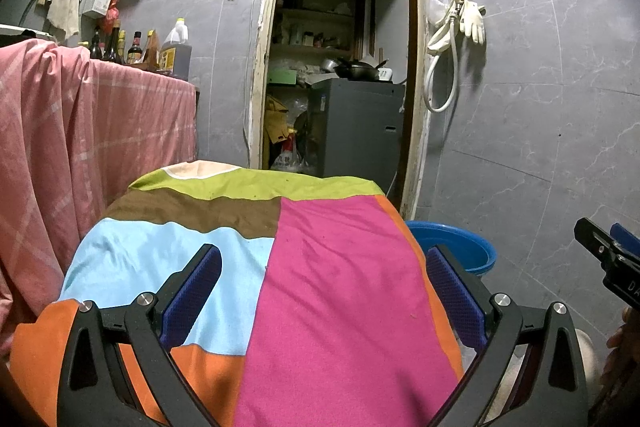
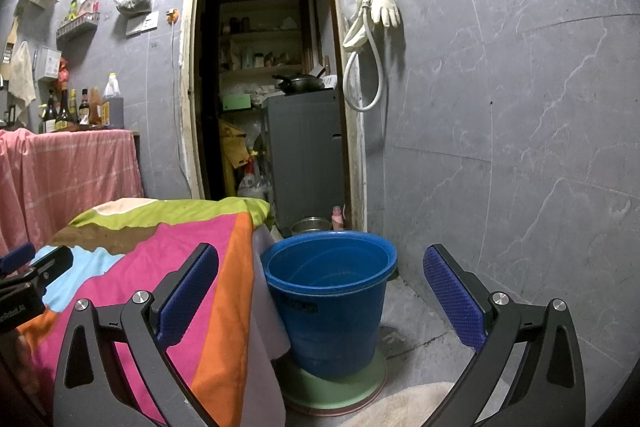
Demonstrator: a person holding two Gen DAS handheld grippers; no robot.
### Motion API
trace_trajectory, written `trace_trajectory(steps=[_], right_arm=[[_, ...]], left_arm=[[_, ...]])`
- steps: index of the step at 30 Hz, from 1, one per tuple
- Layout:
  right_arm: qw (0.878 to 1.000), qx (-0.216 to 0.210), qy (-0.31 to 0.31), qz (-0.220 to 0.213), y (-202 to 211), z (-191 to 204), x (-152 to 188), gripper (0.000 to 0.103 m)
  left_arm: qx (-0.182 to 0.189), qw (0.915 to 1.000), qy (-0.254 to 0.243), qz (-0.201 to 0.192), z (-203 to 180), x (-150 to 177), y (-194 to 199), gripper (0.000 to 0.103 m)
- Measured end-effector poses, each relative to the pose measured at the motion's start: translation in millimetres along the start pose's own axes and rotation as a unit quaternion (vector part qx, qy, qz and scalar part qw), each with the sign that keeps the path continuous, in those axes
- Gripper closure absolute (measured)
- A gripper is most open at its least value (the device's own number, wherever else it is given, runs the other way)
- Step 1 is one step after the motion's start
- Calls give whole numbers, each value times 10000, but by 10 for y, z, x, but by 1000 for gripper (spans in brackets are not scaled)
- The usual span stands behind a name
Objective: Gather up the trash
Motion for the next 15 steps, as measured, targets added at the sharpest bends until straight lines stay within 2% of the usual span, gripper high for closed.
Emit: trace_trajectory(steps=[15], right_arm=[[10000,0,1,18,27,49,14,0]], left_arm=[[15,10000,25,31,15,29,-8,3]])
Point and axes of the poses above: each gripper's, at about its wrist camera, not at the fingertips, and y roughly against the way its jaws point, z to its left, x to its underside, the point moved 1 cm from there along -y, roughly the way its jaws point
